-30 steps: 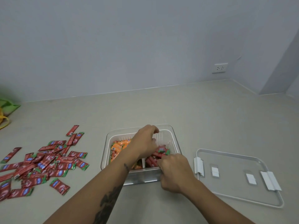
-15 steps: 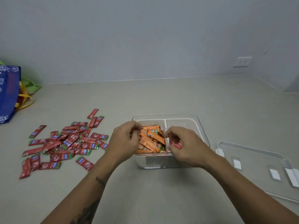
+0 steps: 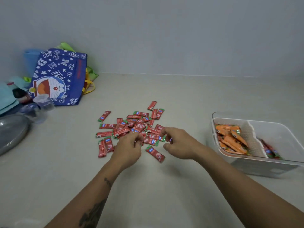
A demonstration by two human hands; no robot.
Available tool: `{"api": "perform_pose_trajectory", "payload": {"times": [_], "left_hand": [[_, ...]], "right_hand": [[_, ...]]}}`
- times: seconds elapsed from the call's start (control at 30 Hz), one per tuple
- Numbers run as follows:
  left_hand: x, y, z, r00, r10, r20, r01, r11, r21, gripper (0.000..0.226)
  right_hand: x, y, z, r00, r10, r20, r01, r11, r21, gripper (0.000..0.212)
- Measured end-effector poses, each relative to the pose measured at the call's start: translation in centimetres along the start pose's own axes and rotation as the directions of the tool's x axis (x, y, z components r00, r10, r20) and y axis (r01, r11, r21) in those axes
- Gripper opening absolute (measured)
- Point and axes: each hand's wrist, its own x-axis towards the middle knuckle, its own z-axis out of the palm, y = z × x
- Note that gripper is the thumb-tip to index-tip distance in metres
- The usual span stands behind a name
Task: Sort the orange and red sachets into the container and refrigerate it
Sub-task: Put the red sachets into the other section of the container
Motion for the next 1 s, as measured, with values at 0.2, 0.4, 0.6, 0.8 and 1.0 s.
{"api": "perform_pose_trajectory", "payload": {"times": [0.2, 0.4, 0.6, 0.8, 1.0], "left_hand": [[0.4, -6.5, -2.7, 0.984, -0.088, 0.156, 0.061, 0.983, 0.171, 0.024], [1.1, -10.0, -1.8, 0.948, -0.095, 0.304, -0.059, 0.886, 0.459, 0.051], [1.6, -11.9, -0.4, 0.963, 0.156, 0.222, -0.232, 0.896, 0.378, 0.011], [3.7, -10.8, 0.2, 0.972, 0.172, 0.162, -0.21, 0.944, 0.253, 0.027], [5.6, -11.4, 1.4, 0.947, 0.145, 0.285, -0.271, 0.84, 0.471, 0.048]], "right_hand": [[4.2, -0.1, 7.1, 0.963, 0.217, 0.158, -0.199, 0.972, -0.124, 0.031], [5.4, -0.2, 11.1, 0.93, 0.368, 0.017, -0.337, 0.87, -0.36, 0.044], [7.3, 0.2, 9.9, 0.961, 0.268, -0.063, -0.275, 0.923, -0.27, 0.004], [10.1, 0.2, 10.0, 0.984, 0.126, -0.13, -0.159, 0.944, -0.29, 0.017], [10.6, 0.3, 12.2, 0.981, 0.192, -0.024, -0.18, 0.861, -0.475, 0.05]]}}
